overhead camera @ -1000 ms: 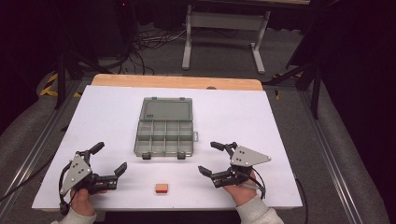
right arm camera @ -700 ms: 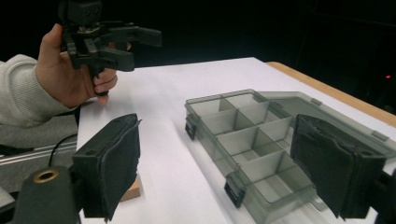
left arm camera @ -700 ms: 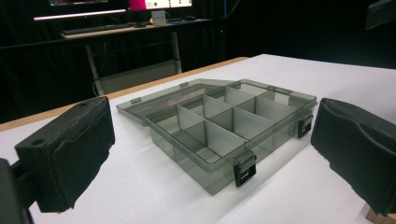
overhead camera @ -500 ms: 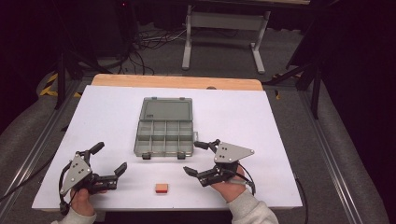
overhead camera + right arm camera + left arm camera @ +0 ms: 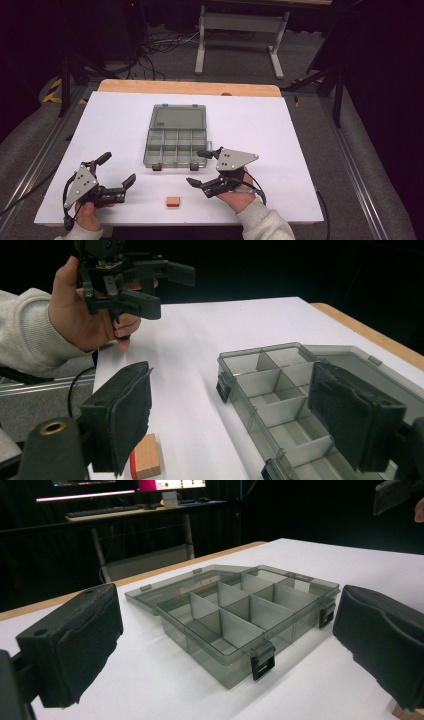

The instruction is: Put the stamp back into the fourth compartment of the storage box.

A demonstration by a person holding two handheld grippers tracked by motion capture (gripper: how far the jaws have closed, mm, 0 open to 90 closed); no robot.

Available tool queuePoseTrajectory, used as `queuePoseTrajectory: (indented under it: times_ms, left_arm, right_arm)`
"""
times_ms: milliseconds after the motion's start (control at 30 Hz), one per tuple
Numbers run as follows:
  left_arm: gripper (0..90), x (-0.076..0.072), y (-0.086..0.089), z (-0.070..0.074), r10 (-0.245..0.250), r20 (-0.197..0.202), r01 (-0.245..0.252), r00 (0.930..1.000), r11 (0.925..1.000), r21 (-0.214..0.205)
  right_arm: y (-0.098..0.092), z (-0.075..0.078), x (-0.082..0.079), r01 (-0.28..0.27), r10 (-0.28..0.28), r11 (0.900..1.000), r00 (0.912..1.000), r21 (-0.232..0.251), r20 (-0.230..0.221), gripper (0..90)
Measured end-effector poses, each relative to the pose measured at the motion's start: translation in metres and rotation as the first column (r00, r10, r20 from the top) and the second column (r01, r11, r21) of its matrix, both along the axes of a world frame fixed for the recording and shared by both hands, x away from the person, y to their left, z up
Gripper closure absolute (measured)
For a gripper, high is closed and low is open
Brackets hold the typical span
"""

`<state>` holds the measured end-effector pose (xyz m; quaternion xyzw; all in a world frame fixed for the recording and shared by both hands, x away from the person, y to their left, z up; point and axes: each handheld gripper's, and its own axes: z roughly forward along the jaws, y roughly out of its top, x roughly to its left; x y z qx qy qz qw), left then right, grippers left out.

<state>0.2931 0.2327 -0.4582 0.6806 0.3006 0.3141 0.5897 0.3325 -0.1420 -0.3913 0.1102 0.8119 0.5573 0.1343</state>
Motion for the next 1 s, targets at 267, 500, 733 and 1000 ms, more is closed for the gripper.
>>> queuePoseTrajectory:
  times_ms: [267,500,733,1000]
  left_arm:
    - [0.5,0.000,-0.003,0.000,-0.003,0.000,0.003,1.0000,1.0000,0.007]
    - [0.5,0.000,-0.002,0.000,-0.004,0.000,0.004,1.0000,1.0000,0.005]
    - [0.5,0.001,-0.002,0.000,-0.004,0.000,0.004,1.0000,1.0000,0.004]
    - [0.5,0.001,-0.001,0.000,-0.006,-0.002,0.006,1.0000,1.0000,0.006]
  right_arm:
    - [0.014,0.000,0.005,-0.034,0.033,0.9986,0.9993,-0.040,-0.018,19.1]
    - [0.022,0.000,0.009,-0.053,0.051,0.9967,0.9981,-0.062,-0.036,20.5]
    - [0.032,0.000,0.012,-0.071,0.067,0.9940,0.9964,-0.083,-0.052,20.6]
    - [0.044,-0.001,0.017,-0.099,0.091,0.9894,0.9932,-0.107,-0.072,21.5]
